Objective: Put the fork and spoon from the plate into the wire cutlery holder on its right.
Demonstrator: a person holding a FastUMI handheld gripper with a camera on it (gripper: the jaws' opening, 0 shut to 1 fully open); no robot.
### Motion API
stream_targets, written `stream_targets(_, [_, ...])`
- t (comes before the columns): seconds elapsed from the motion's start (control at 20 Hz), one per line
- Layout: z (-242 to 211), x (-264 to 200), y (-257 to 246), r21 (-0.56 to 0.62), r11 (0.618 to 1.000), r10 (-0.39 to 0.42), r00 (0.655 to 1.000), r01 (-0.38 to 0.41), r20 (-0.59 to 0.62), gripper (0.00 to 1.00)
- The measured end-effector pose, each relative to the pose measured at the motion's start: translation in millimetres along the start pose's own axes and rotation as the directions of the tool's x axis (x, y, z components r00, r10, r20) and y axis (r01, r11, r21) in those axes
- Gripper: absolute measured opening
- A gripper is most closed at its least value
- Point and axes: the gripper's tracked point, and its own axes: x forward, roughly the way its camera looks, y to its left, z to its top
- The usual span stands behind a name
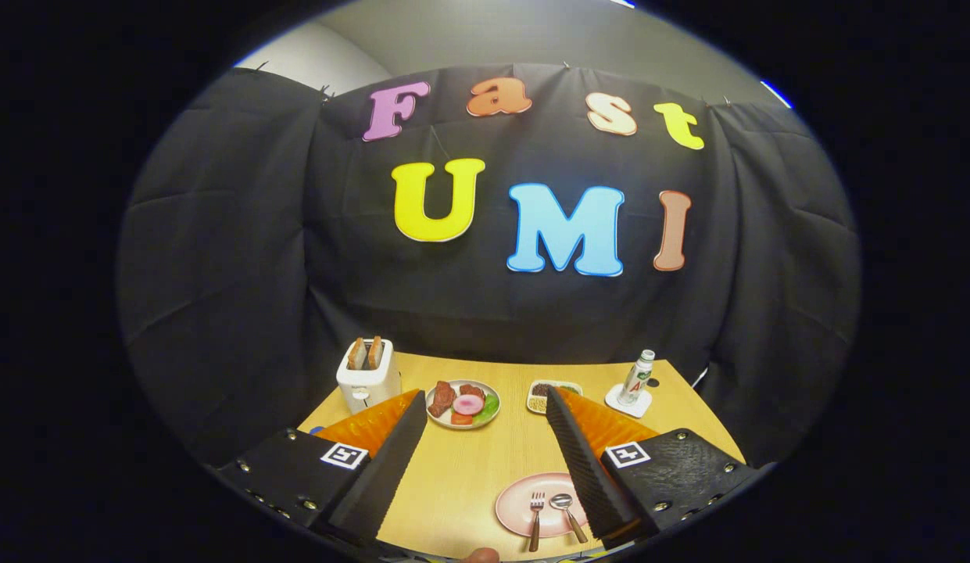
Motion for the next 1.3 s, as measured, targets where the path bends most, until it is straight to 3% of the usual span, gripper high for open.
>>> stream_targets(0.4, [-75.0, 33.0, -20.2, 0.011, 0.998, -0.057, 0.978, 0.060, -0.202, 0.95])
stream_targets(0.75, [-138.6, 63.0, -47.8, -0.032, 0.986, -0.162, 0.903, 0.162, -0.398, 0.95])
stream_targets(1.0, [-203.0, 66.1, -74.1, -0.122, 0.967, -0.254, 0.779, 0.225, -0.573, 0.95])
stream_targets(1.3, [-269.2, 67.5, -102.6, -0.217, 0.955, -0.297, 0.609, 0.204, -0.736, 0.95])
